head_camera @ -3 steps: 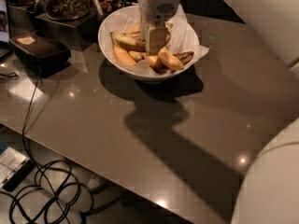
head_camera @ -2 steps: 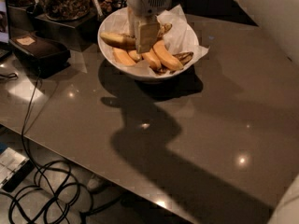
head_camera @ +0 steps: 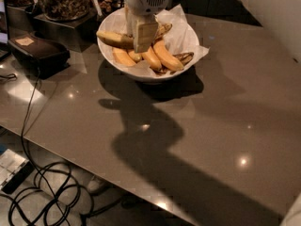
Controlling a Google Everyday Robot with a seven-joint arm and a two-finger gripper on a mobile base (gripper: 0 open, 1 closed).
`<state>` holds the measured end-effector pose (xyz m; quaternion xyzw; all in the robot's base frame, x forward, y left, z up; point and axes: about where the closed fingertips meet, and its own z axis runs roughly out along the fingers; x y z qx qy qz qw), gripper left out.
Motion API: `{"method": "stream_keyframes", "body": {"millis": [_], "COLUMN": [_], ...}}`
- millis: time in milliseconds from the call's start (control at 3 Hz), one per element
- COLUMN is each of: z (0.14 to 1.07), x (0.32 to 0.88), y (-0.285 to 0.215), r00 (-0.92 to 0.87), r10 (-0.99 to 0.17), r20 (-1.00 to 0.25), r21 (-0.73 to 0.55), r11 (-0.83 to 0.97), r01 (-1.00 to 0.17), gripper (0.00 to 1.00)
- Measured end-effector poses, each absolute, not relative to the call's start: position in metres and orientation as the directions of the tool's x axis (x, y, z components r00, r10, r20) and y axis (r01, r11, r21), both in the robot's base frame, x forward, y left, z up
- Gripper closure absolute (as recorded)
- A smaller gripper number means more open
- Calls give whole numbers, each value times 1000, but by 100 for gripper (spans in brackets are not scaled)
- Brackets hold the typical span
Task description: Pick banana from white bowl
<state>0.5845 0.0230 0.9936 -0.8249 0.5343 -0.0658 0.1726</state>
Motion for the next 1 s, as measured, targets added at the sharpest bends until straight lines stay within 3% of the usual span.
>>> {"method": "stream_keyframes", "body": {"millis": [1000], "z": [970], "x": [569], "y": [32], "r00": [427], "r10": [-892], "r20": [-151], "r21": [-312], "r11": [-367], "r01": [-877], "gripper": [100]}}
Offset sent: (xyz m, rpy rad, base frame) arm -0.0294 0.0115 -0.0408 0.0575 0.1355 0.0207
